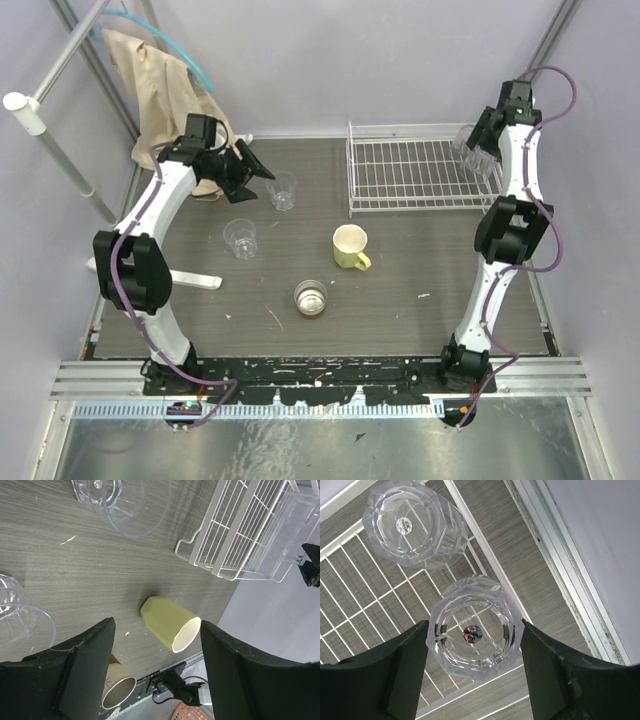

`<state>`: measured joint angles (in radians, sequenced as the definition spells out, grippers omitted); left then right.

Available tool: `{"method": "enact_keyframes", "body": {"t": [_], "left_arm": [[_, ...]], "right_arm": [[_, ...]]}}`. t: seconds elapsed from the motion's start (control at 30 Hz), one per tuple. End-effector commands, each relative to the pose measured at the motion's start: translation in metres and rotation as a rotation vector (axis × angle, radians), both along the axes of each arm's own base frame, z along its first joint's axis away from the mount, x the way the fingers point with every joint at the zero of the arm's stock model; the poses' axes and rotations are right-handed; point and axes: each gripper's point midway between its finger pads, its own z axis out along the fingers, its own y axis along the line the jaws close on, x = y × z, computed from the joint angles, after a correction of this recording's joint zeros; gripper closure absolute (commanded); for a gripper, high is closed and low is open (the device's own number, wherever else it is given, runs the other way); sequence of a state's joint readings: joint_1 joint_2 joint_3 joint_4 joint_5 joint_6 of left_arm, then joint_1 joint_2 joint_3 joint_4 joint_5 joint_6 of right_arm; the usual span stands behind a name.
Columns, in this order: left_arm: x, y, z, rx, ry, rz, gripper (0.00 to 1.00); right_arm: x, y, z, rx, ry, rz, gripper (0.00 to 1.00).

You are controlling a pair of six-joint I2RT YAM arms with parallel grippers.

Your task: Load the cups into the dish rack

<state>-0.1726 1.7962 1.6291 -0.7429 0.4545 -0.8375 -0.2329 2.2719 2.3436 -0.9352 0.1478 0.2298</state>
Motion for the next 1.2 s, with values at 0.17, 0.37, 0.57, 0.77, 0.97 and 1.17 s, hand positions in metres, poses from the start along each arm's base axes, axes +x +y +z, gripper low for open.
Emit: {"method": "enact_keyframes", "body": {"t": [0.17,0.37,0.57,0.77,0.97,1.17], "left_arm": [[0.004,0.0,-0.005,0.0,0.001,-0.016,0.23],[0.004,-0.001,-0.009,-0.003,0.011,-0.017,0.23],[0.004,-0.001,-0.011,-0.004,0.014,-0.016,0.23],[0.005,0.0,-0.013,-0.004,0.02,-0.013,0.23],[0.004,0.001,-0.014,-0.004,0.023,-0.013,0.23],[0.003,0.002,-0.015,-0.002,0.024,-0.01,0.23]], "right_arm": [[0.022,-0.004,0.018,-0.075,-0.076,0.006,0.73],[0.022,-0.004,0.011,-0.085,-0.058,0.008,0.73],[0.02,-0.009,0.001,-0.104,-0.03,-0.011,0.73],[0.021,-0.006,-0.006,-0.097,-0.016,-0.003,0.73],[0.02,-0.007,-0.015,-0.108,0.004,-0.007,0.73],[0.019,-0.006,-0.021,-0.108,0.014,-0.006,0.58]]}}
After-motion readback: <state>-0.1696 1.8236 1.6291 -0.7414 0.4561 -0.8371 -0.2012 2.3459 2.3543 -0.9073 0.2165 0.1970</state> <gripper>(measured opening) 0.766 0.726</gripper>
